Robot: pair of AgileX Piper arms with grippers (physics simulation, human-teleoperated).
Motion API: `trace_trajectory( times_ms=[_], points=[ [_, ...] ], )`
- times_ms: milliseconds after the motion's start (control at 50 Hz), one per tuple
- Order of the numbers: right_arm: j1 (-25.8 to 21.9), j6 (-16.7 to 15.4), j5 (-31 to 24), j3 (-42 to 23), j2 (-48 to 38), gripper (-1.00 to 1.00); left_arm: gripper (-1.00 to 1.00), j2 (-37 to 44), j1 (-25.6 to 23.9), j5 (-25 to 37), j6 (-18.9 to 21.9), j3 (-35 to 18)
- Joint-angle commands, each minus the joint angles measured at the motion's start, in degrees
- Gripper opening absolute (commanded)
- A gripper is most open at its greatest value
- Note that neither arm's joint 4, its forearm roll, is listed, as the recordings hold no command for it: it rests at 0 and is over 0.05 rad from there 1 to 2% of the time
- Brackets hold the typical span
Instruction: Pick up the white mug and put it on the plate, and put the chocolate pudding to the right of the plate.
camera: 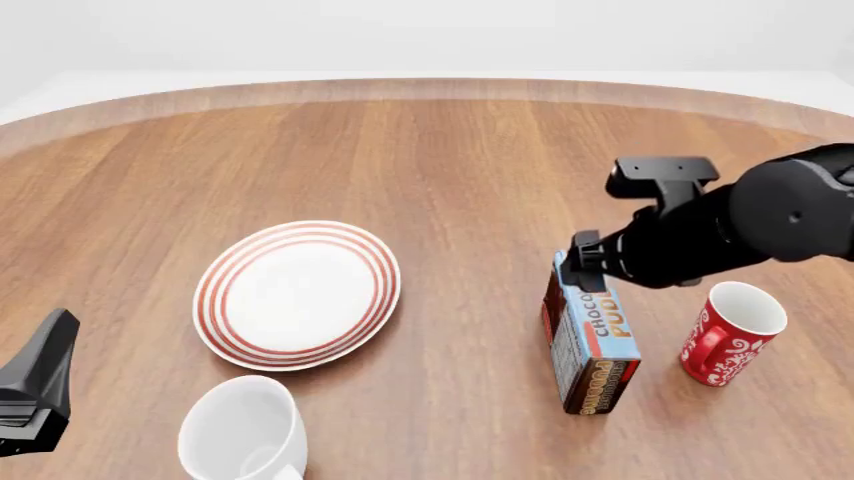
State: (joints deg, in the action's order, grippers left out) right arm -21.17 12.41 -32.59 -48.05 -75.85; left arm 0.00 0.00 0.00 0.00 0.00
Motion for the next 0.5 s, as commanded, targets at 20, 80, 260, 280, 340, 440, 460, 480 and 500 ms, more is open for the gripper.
trace_trajectory(
  times_ms=[20, 80, 260, 280, 340, 440, 460, 480, 500],
  points=[
    [0.13, 0.15, 0.73, 0.63, -1.27, 1.0, 1.0, 0.0, 0.0, 0.0, 0.0, 0.0],
    [0.32, -0.07, 0.73, 0.73, -1.51, 1.0, 1.0, 0.0, 0.0, 0.0, 0.0, 0.0],
    [0.08, 0.32, 1.06, 1.06, -2.26, 1.0, 1.0, 0.0, 0.0, 0.0, 0.0, 0.0],
    [0.02, 0.44, 1.14, 1.04, -2.49, 1.0, 1.0, 0.0, 0.0, 0.0, 0.0, 0.0],
    [0.0, 0.63, 1.58, 1.05, -3.26, 1.0, 1.0, 0.0, 0.0, 0.0, 0.0, 0.0],
    [-0.33, 1.28, 1.9, 1.19, -3.7, 1.0, 1.0, 0.0, 0.0, 0.0, 0.0, 0.0],
    [-0.38, 1.33, 1.99, 1.25, -3.81, 1.0, 1.0, 0.0, 0.0, 0.0, 0.0, 0.0],
    [-0.49, 1.46, 2.26, 1.54, -4.11, 1.0, 1.0, 0.0, 0.0, 0.0, 0.0, 0.0],
    [-0.49, 1.46, 2.27, 1.54, -4.12, 1.0, 1.0, 0.0, 0.0, 0.0, 0.0, 0.0]
  ],
)
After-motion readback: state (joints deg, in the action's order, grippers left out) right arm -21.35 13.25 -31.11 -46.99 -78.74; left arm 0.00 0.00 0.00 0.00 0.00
